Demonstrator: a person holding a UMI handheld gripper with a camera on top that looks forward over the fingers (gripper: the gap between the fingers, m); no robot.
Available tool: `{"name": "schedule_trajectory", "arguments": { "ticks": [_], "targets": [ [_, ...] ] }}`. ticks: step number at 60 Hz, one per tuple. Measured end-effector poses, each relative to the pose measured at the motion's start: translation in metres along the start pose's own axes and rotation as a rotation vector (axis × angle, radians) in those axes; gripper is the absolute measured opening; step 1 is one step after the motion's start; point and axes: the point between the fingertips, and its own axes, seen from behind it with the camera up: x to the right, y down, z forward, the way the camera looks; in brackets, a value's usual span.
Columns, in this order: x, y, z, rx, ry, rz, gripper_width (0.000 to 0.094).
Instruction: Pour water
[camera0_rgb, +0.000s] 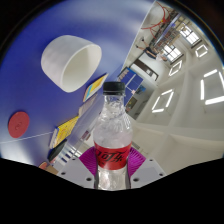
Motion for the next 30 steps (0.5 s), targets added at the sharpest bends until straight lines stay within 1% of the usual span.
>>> {"name": "schedule_trajectory", "arguments": {
  "ticks": [5, 13, 14, 17, 21, 22, 27, 28, 29, 30],
  "targets": [
    [0.024, 0.021, 0.001, -0.007, 0.044, 0.165, 0.0352],
    [0.078, 0.085, -0.008, -0.058, 0.113, 0.615, 0.0351],
    [0.088, 0.090, -0.017, -0.073, 0.129, 0.666, 0.0353],
    [0.091, 0.114, -0.013, -0.081, 0.118, 0.888, 0.0353],
    [0.088, 0.130, -0.017, -0.080, 0.084, 1.202, 0.0352],
    [0.087, 0.126, -0.026, -0.087, 0.084, 1.272, 0.0353],
    [0.057, 0.122, -0.018, -0.061, -0.004, 1.646, 0.0350],
    [0.052, 0.118, -0.018, -0.051, -0.019, 1.717, 0.0350],
    [0.044, 0.101, -0.024, -0.051, -0.031, 1.785, 0.0351],
    [0.040, 0.111, -0.024, -0.053, -0.052, 1.841, 0.0352]
  ]
}}
